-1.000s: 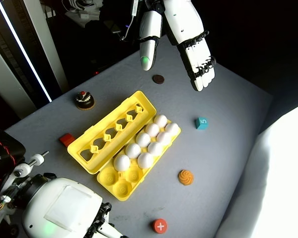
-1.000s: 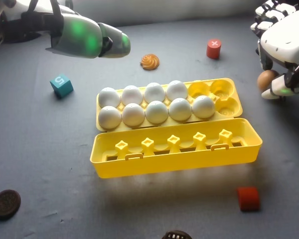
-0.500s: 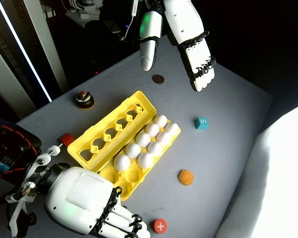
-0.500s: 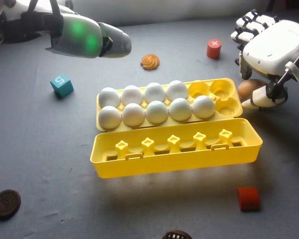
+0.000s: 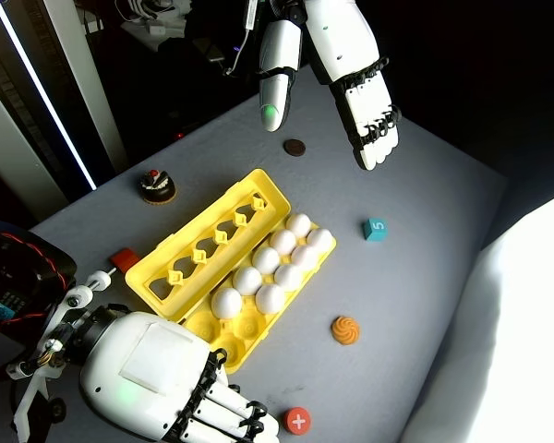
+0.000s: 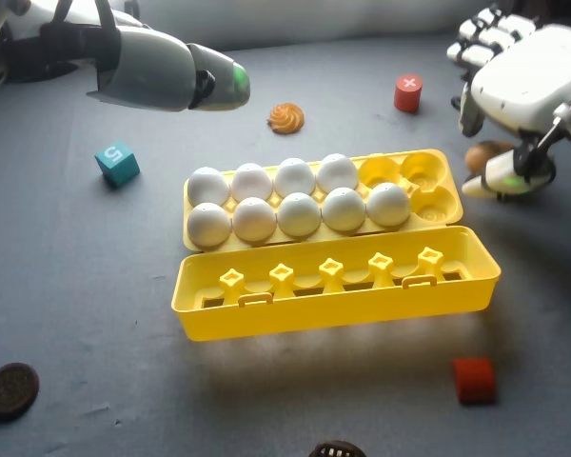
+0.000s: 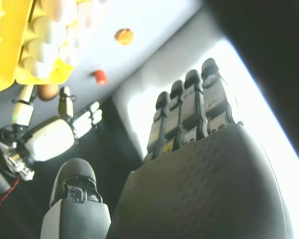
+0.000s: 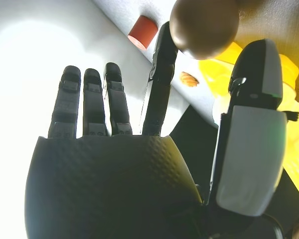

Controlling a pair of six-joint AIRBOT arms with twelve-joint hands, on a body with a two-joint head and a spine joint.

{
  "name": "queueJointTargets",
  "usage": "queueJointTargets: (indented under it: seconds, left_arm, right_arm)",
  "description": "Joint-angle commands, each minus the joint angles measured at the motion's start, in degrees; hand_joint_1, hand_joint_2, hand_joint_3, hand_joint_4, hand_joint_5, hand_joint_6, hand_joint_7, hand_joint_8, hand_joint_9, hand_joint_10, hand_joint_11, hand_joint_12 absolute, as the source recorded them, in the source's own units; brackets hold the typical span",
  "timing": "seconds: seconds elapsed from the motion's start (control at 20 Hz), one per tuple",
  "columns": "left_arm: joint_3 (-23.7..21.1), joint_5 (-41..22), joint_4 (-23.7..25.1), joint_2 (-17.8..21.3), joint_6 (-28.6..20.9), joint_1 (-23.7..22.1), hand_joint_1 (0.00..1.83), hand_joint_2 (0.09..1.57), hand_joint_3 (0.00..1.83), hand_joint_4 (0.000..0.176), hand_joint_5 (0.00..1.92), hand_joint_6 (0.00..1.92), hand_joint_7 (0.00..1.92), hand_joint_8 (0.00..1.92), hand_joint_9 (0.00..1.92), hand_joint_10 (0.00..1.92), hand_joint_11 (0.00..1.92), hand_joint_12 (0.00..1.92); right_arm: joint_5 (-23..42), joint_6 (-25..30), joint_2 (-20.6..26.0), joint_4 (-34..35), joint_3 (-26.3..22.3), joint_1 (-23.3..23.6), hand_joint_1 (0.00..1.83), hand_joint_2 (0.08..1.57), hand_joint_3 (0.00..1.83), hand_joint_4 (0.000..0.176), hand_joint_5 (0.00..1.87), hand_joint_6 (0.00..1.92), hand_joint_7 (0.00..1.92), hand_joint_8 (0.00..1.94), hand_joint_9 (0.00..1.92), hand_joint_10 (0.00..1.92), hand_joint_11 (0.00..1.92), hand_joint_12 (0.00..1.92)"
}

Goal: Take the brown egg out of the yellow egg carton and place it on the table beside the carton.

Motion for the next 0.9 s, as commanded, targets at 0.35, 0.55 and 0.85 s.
queueJointTargets:
  seconds: [0.35, 0.55, 0.85]
  left_arm:
    - [0.1, -2.3, 4.3, 0.2, 0.0, -0.6, 0.0, 1.07, 0.0, 0.0, 0.07, 0.01, 0.06, 0.01, 0.05, 0.01, 0.05, 0.03]
    - [0.1, -2.3, 4.7, 0.2, -0.1, -0.8, 0.0, 1.07, 0.0, 0.0, 0.09, 0.01, 0.08, 0.01, 0.06, 0.01, 0.05, 0.04]
    - [0.1, -2.3, 4.8, 0.2, -0.1, -1.0, 0.0, 1.08, 0.0, 0.0, 0.08, 0.01, 0.07, 0.01, 0.06, 0.01, 0.05, 0.05]
  right_arm:
    - [7.3, -1.8, 11.5, -0.3, -12.6, 4.6, 0.71, 0.82, 0.0, 0.16, 0.99, 0.0, 0.16, 0.02, 0.01, 0.0, 0.0, 0.0]
    - [7.3, -3.5, 19.2, 0.3, -20.6, 4.8, 0.52, 1.15, 0.02, 0.0, 0.98, 1.54, 0.83, 1.6, 0.77, 1.68, 0.75, 1.78]
    - [7.5, -13.3, 29.3, 5.9, -33.0, 8.0, 0.88, 1.47, 0.0, 0.0, 1.2, 1.92, 1.5, 1.94, 1.57, 1.92, 1.71, 1.92]
